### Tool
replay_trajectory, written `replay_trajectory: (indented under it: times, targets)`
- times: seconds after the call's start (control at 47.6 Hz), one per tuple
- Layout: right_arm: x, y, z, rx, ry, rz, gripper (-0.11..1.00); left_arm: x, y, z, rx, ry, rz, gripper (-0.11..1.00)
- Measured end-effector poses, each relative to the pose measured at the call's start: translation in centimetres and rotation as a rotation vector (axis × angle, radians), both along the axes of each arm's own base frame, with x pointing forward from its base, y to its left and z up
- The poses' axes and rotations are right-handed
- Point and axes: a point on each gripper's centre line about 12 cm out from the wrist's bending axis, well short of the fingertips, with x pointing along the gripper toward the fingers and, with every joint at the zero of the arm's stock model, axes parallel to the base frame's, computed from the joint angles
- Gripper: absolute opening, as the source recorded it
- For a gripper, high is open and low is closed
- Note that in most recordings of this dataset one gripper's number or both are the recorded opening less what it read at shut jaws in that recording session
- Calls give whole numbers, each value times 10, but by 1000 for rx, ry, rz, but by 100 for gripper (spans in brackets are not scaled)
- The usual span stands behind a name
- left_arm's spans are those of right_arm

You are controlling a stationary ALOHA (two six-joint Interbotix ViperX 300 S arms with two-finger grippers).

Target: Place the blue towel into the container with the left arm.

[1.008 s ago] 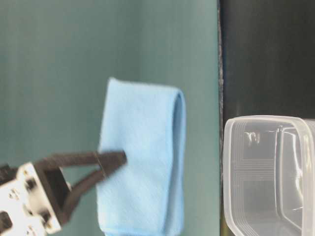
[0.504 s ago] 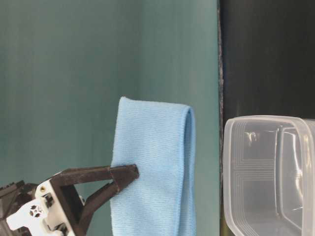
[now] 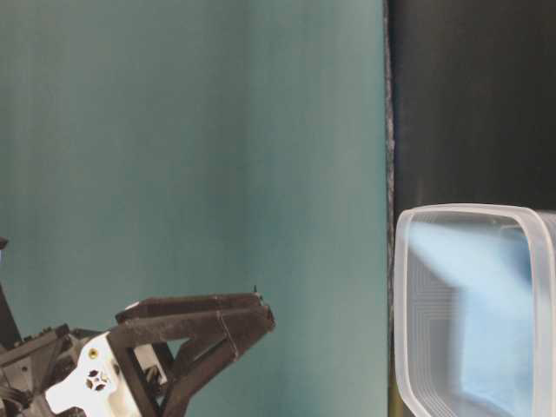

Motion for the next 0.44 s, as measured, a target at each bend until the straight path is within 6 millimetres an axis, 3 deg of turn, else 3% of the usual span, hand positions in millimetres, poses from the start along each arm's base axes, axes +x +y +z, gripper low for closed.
replay_trajectory:
  times: [0.168, 0.441]
  targets:
    - [0, 0, 0, 0, 0, 2, 76, -6, -4, 17, 2, -54, -10, 86]
    - [0, 0, 0, 0, -2, 2, 76, -50, -8, 91, 16, -343, -22, 86]
